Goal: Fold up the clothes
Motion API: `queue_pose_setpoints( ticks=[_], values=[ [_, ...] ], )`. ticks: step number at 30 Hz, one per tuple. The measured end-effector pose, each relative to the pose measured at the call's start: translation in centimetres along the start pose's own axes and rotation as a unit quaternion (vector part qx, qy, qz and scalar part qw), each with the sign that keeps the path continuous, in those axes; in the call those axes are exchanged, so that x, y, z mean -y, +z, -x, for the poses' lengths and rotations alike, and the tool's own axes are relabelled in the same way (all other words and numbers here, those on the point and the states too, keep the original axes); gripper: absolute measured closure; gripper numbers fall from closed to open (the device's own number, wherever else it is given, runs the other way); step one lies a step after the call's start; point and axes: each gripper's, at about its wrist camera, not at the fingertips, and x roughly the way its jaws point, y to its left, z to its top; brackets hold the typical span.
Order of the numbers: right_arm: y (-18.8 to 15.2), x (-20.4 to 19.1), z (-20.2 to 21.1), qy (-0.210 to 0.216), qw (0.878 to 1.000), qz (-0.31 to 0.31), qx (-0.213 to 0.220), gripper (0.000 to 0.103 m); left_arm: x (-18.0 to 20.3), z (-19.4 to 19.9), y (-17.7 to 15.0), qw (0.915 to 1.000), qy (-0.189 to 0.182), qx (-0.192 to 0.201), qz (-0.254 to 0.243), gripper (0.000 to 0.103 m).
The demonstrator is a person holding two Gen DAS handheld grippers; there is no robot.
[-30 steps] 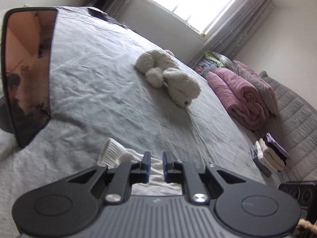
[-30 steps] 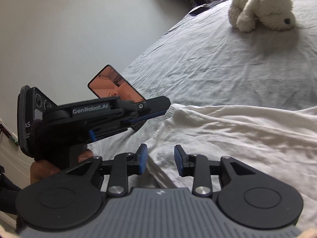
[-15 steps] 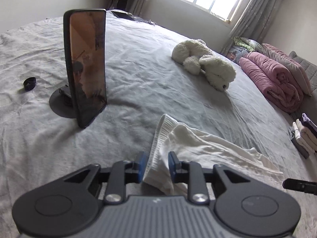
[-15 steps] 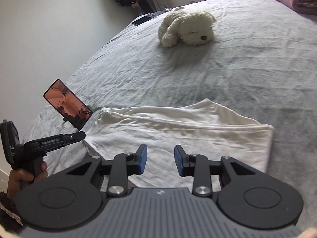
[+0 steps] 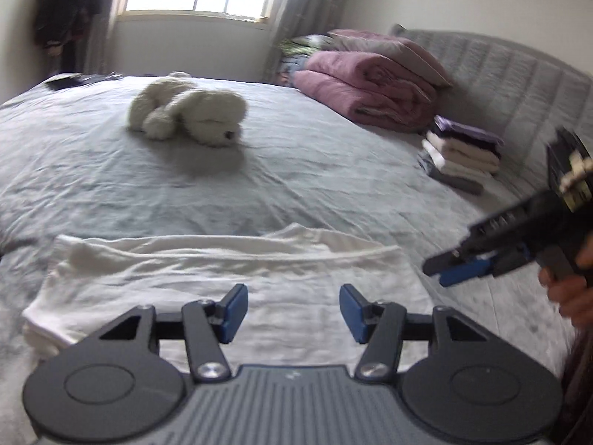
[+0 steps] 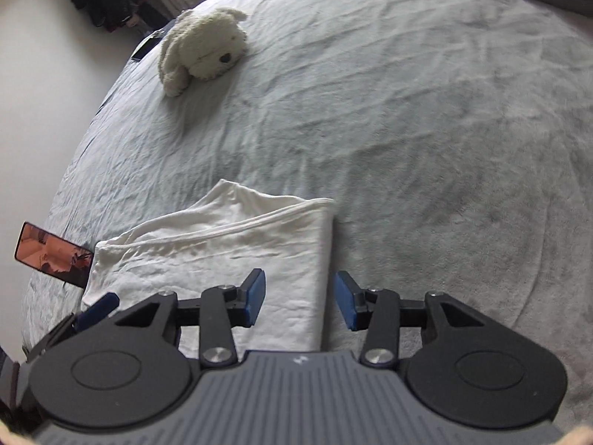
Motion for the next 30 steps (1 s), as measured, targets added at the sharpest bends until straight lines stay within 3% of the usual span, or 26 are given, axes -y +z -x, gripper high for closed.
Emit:
queue_pose_setpoints(
  ticks=[4,11,13,15,20,30],
  values=[
    [1.0,1.4,-2.2,0.021,1.0,0.009,-0.002,0.057,2.7,-2.9,-0.9,0.9982,-0.009,-0.022,-0.055,0.045],
    [3.1,3.0,-3.7,0.085,0.996,0.024,0.017,0.058,4.2,-5.7,-1.0,0.9962,-0.014,-0.041,-0.076,0.04],
    [3.5,3.6,-3.9,0.098,0.995,0.016,0.019,0.066,4.4,-6.2,-0.6,0.9965,-0.015,-0.037,-0.073,0.039],
    [3.7,3.5,-3.8,0.09,0.996,0.012,0.021,0.087,4.3,-6.6,-0.3,0.9969,-0.01,-0.033,-0.071,0.039],
    [4.2,3.4,-3.5,0.071,0.997,0.0,0.025,0.093,3.1,-7.2,0.6,0.9977,0.016,-0.025,-0.06,0.039],
    [4.4,4.2,-3.7,0.052,0.998,-0.013,0.02,0.096,-6.0,-2.6,-1.6,0.9903,0.137,0.005,0.025,0.038]
  ],
)
